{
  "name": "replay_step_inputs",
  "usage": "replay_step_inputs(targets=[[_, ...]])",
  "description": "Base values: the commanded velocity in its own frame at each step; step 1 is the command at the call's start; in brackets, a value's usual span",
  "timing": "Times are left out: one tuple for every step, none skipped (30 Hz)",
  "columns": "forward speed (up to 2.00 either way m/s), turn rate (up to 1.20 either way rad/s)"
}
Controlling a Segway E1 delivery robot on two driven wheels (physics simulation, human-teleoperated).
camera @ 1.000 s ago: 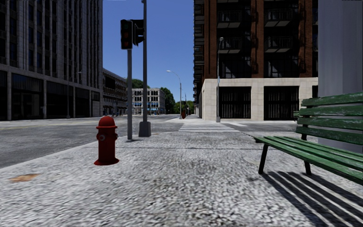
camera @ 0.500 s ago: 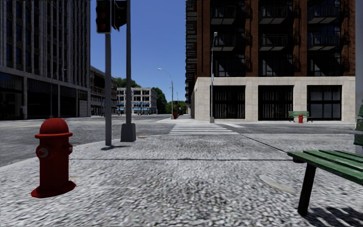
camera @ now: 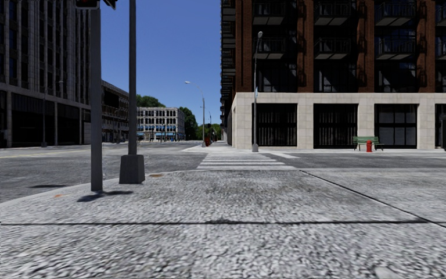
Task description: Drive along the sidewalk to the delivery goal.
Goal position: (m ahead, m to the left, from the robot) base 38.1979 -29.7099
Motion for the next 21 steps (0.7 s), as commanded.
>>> replay_step_inputs(targets=[[2.0, 0.0], [2.0, 0.0], [2.0, 0.0], [2.0, 0.0], [2.0, 0.0], [2.0, 0.0], [2.0, 0.0], [2.0, 0.0], [2.0, 0.0], [2.0, 0.0], [2.0, 0.0], [2.0, 0.0], [2.0, 0.0], [2.0, 0.0], [2.0, 0.0], [2.0, 0.0], [2.0, 0.0], [2.0, 0.0], [2.0, 0.0], [2.0, 0.0], [2.0, 0.0]])
